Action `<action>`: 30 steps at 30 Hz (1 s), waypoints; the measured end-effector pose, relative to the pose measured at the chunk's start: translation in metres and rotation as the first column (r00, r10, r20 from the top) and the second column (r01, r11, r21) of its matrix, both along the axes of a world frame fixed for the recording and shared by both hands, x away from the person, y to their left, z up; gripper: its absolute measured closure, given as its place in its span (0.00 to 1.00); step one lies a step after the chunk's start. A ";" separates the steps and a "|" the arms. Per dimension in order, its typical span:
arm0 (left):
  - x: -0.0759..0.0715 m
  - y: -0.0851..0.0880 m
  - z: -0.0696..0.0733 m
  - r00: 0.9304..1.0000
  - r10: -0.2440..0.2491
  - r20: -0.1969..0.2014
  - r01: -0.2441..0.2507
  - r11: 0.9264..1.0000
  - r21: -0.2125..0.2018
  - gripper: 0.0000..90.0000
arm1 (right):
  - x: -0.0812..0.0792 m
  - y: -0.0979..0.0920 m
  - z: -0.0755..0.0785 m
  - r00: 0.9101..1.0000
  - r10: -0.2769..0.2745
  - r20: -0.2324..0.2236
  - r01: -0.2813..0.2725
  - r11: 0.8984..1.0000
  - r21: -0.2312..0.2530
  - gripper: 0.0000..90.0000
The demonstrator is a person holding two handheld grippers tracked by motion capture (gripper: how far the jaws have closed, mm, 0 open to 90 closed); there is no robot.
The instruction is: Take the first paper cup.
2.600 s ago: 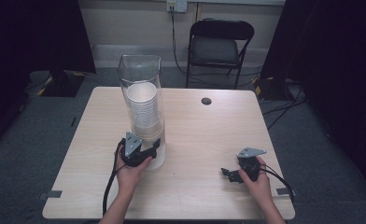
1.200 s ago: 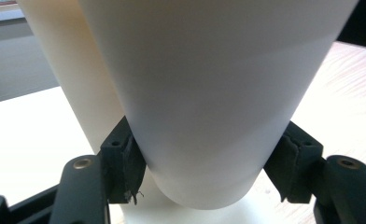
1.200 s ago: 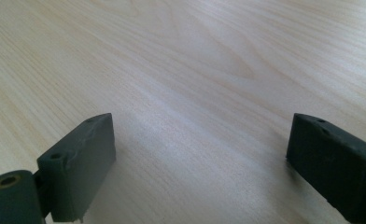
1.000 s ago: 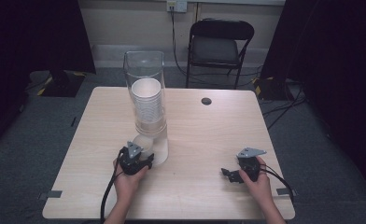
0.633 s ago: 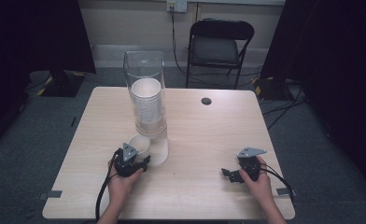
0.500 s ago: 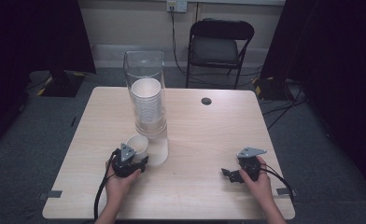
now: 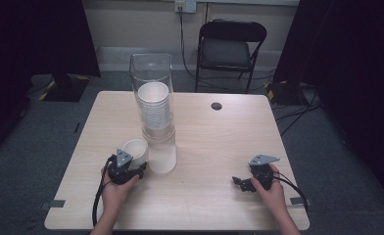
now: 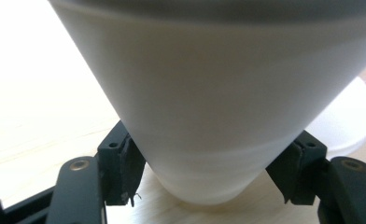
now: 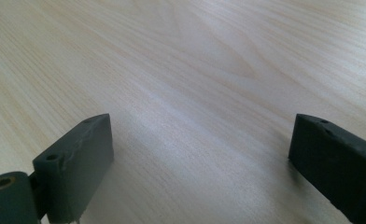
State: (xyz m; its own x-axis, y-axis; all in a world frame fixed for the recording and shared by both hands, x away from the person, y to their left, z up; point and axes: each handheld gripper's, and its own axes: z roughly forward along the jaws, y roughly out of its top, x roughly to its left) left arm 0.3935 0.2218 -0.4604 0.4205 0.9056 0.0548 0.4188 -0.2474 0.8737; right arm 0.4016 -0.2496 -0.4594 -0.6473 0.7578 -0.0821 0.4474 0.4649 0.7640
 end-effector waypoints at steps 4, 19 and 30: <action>0.001 0.004 -0.001 1.000 0.008 -0.006 -0.008 1.000 -0.004 0.38 | 0.000 0.000 0.000 1.000 0.000 0.000 0.000 1.000 0.000 0.07; 0.004 0.011 -0.002 1.000 0.021 -0.009 -0.021 1.000 0.016 0.38 | 0.000 0.000 0.000 1.000 0.000 0.000 0.000 1.000 0.000 0.07; 0.011 0.021 -0.005 0.996 0.080 -0.023 -0.081 0.997 -0.008 0.38 | 0.000 0.000 0.000 1.000 0.000 0.000 0.000 1.000 0.000 0.07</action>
State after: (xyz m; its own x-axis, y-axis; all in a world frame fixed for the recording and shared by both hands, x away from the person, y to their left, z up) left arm 0.4046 0.2429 -0.4652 0.3471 0.9370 0.0383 0.4565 -0.2045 0.8659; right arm 0.4017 -0.2496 -0.4594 -0.6475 0.7576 -0.0825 0.4470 0.4652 0.7641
